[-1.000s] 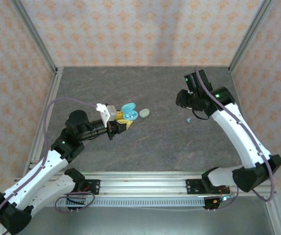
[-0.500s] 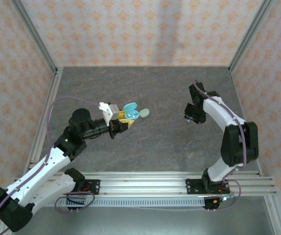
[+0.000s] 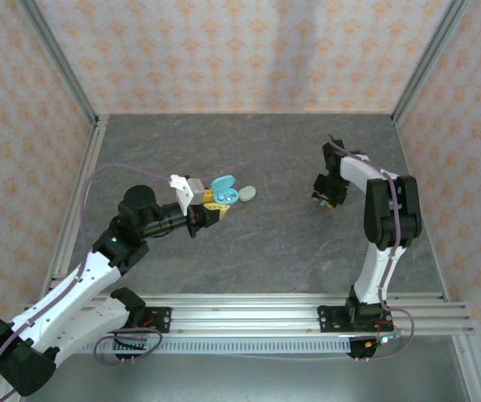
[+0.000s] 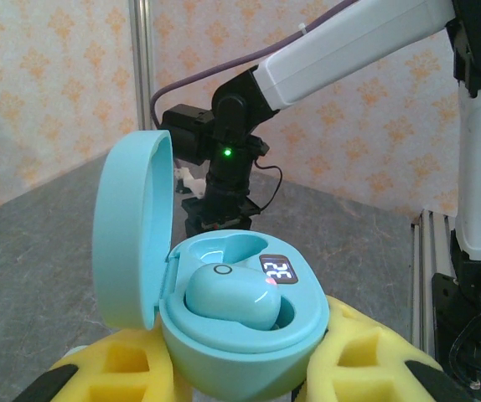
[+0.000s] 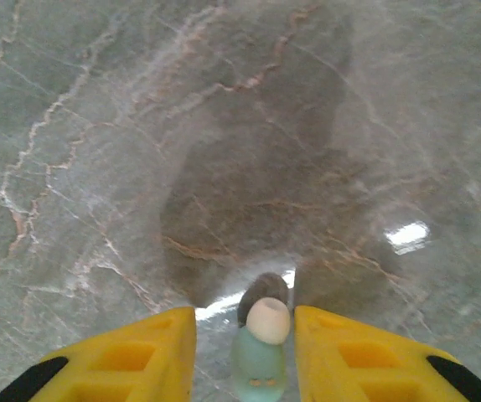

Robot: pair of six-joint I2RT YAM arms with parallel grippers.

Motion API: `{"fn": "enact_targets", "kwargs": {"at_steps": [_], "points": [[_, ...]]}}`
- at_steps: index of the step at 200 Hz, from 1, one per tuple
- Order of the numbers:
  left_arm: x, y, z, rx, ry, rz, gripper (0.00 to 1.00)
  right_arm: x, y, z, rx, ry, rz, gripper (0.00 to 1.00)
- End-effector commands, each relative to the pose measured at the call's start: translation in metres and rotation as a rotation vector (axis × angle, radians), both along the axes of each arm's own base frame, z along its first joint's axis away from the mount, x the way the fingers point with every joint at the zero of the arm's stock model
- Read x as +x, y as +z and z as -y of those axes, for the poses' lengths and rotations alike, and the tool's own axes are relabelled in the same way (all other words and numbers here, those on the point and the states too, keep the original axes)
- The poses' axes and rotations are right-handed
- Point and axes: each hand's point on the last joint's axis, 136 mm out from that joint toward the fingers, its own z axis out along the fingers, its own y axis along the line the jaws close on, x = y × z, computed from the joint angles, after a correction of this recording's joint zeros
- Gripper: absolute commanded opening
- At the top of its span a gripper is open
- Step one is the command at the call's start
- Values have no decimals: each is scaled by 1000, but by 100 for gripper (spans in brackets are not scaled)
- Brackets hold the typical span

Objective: Insert the wireless bluetooth earbuds into the charging case

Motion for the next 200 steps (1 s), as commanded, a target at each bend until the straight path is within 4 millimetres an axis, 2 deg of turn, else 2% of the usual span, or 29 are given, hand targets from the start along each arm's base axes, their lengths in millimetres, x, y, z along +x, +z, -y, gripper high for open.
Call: {"fn": "enact_targets", "kwargs": {"at_steps": [1, 39, 75, 109, 145, 168, 200], "points": [[-2, 18, 0, -10, -2, 72, 9, 3, -1, -9, 56, 21, 5, 33], [-2, 19, 0, -12, -2, 73, 9, -13, -2, -30, 125, 86, -3, 23], [-2, 20, 0, -13, -6, 74, 9, -37, 0, -47, 89, 195, -65, 15], [-3, 20, -1, -10, -4, 76, 9, -70, 12, -59, 10, 227, -137, 13], [-3, 21, 0, -18, -5, 78, 9, -100, 21, -87, -32, 278, -177, 14], [-3, 21, 0, -19, -8, 80, 9, -108, 16, -106, -23, 312, -205, 16], [-5, 23, -1, -21, -8, 82, 9, -104, 1, -112, -34, 321, -241, 16]]}}
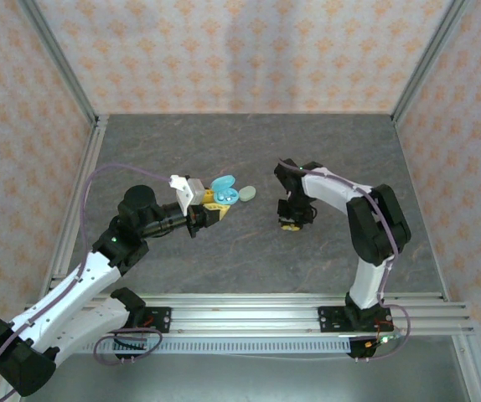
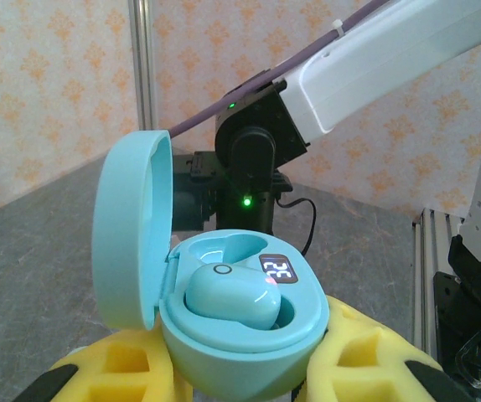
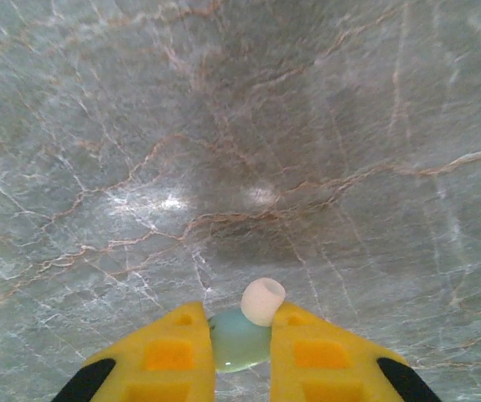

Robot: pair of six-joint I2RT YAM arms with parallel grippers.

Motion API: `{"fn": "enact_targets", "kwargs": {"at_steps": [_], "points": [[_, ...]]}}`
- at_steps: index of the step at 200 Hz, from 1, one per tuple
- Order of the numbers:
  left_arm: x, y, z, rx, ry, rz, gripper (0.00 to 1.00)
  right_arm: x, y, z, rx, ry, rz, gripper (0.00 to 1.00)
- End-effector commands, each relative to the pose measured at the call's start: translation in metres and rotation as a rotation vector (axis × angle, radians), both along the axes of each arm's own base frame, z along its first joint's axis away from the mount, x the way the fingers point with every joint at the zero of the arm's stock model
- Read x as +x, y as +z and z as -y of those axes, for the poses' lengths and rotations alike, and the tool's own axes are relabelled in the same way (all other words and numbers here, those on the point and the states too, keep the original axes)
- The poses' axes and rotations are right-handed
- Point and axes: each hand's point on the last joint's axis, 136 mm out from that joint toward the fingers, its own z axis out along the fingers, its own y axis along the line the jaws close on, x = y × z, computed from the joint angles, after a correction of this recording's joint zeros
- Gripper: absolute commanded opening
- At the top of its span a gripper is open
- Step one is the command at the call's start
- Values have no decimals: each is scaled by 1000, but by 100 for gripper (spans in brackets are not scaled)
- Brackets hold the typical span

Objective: Insert the wireless bluetooth earbuds into the charging case

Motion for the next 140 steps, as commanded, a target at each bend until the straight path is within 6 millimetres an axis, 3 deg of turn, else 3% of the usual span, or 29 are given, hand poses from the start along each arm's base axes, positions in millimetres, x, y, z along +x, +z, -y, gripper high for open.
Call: {"fn": "enact_targets", "kwargs": {"at_steps": [1, 44, 85, 112, 140], "points": [[-4, 23, -1, -24, -8, 77, 9, 0, -10, 4, -47, -21, -50, 16], [-6, 22, -3, -19, 2, 80, 9, 8, -3, -8, -22, -9, -39, 29], [-5, 22, -3, -16, 1, 80, 9, 13, 28, -12, 11, 26, 2, 36], [-5, 24, -3, -18, 2, 84, 9, 21, 42, -16, 55, 47, 32, 34], [-6, 22, -3, -19, -3, 78, 9, 37, 31, -13, 63, 53, 22, 23]]}}
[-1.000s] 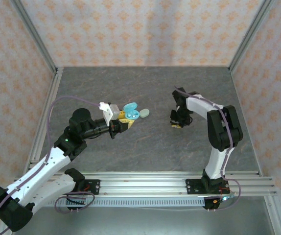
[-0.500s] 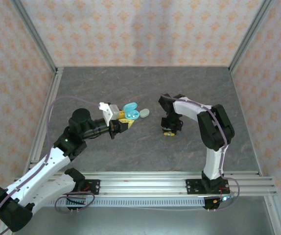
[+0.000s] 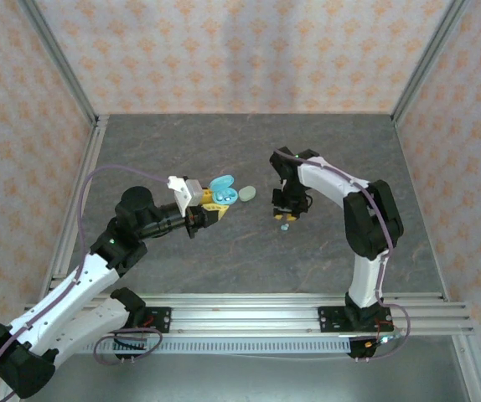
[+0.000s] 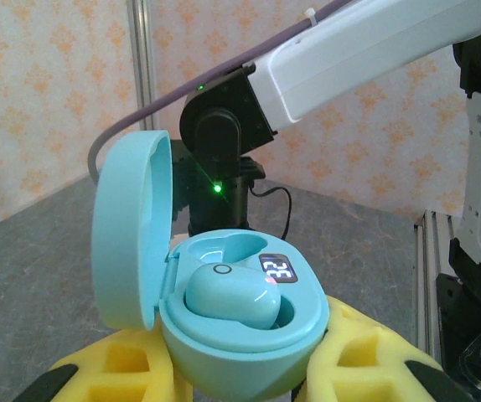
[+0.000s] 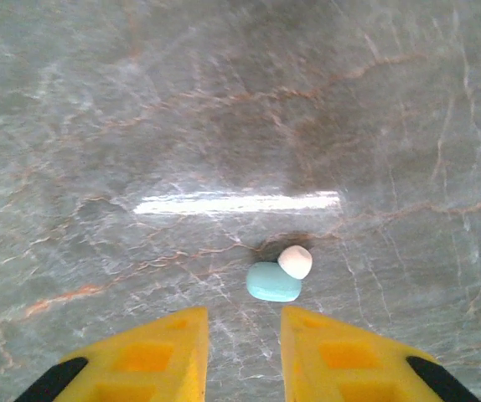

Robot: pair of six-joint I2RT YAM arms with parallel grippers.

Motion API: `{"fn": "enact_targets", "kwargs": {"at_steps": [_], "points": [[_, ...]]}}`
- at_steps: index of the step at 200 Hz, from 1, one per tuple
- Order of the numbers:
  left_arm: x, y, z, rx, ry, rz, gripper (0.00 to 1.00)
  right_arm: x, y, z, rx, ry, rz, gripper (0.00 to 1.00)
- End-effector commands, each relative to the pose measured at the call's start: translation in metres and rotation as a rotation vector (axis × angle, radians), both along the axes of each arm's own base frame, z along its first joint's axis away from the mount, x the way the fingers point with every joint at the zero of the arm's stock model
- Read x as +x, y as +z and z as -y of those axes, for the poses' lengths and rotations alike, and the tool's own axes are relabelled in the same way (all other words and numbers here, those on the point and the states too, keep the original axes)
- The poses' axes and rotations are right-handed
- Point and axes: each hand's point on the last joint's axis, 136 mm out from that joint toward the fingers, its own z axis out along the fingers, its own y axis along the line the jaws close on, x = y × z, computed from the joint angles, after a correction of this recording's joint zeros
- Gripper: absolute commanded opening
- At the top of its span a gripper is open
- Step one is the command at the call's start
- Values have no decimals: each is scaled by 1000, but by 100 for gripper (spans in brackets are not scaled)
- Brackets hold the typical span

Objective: Insert the wireless bluetooth earbuds into the charging case

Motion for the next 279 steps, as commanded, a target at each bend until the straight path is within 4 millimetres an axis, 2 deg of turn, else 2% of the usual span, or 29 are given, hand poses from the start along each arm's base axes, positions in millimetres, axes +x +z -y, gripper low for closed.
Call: {"fn": "enact_targets", "kwargs": {"at_steps": [1, 50, 107, 176, 248, 279], "points": [[-3, 17, -1, -18, -2, 50, 9, 10, 3, 7, 5, 16, -4, 23], [-5, 18, -3, -14, 4, 54, 9, 26, -31, 9, 18, 32, -32, 17], [-6, 19, -3, -13, 4, 55, 9, 10, -50, 12, 31, 34, -79, 15], [-5, 21, -2, -16, -1, 57, 9, -19, -46, 32, -25, -2, -107, 15], [-6, 22, -2, -19, -3, 59, 9, -36, -34, 36, -20, -35, -120, 15], [-7, 22, -2, -22, -4, 57, 9, -37, -29, 39, -36, -42, -107, 15]]}}
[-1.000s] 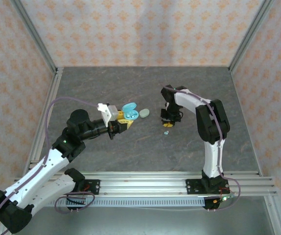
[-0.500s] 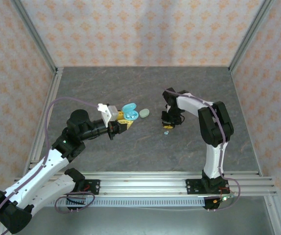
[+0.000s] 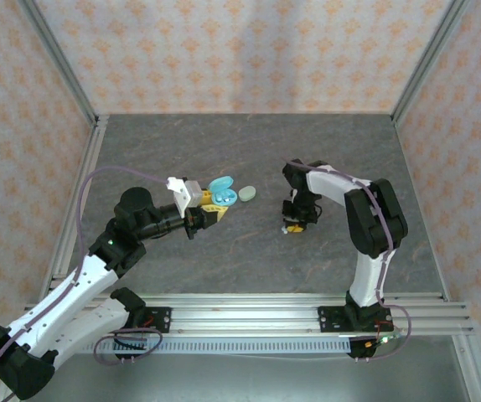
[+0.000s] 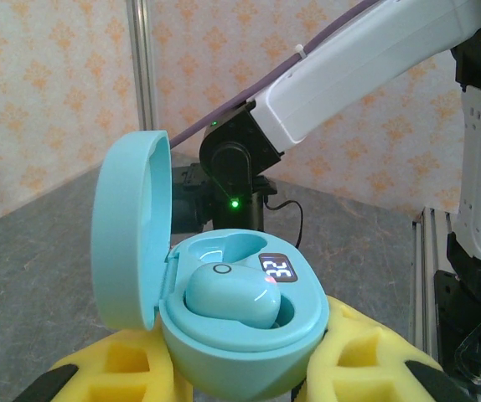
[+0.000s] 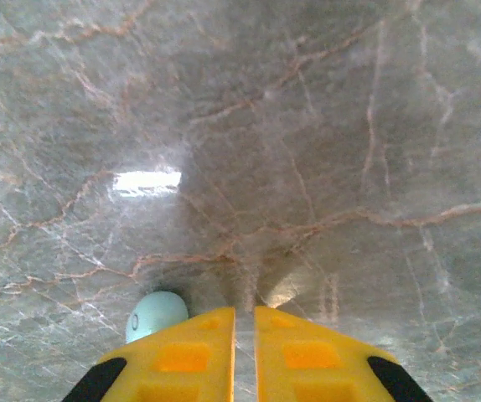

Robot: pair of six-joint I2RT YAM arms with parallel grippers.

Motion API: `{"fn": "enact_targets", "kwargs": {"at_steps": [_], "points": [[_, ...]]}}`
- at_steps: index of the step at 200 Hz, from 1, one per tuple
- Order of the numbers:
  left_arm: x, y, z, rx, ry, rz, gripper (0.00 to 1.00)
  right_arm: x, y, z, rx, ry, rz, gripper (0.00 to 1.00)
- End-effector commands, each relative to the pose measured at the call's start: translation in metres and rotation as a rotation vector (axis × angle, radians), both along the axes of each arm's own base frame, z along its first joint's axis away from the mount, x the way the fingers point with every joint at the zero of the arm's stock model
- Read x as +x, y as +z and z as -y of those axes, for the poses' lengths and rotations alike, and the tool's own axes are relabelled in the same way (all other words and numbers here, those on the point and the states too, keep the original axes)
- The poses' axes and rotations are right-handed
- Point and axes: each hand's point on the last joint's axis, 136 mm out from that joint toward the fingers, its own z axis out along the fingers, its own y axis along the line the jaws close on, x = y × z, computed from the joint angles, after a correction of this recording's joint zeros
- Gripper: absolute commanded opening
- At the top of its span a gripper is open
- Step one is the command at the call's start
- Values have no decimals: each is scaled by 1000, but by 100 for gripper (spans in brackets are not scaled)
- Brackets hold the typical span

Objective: Insert the wireless bluetooth earbuds into the charging case

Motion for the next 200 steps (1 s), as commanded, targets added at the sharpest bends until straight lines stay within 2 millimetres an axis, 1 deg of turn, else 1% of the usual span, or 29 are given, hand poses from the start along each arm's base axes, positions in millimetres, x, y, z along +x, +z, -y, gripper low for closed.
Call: {"fn": "enact_targets", "kwargs": {"at_steps": [1, 12, 29, 54, 72, 89, 108, 160, 200], "points": [[-4, 24, -1, -29, -4, 64, 9, -10, 11, 8, -40, -12, -6, 15], [-4, 23, -1, -27, -4, 63, 9, -7, 16, 11, -57, -14, 13, 15], [-5, 24, -1, -25, -4, 65, 9, -1, 29, 14, -74, -24, 53, 15], [-5, 24, -1, -25, -2, 68, 9, 8, 55, 15, -89, -49, 140, 16], [-4, 23, -1, -25, -1, 67, 9, 11, 71, 9, -90, -59, 196, 19], [-3, 23, -1, -29, 0, 70, 9, 11, 78, 1, -105, -56, 227, 24], [-3, 23, 0, -28, -4, 69, 9, 11, 76, -6, -129, -40, 231, 26], [-4, 21, 0, -24, -5, 66, 9, 6, 50, -23, -198, 28, 183, 27], [-4, 20, -1, -21, -3, 66, 9, 8, 33, -25, -227, 46, 153, 27]]}}
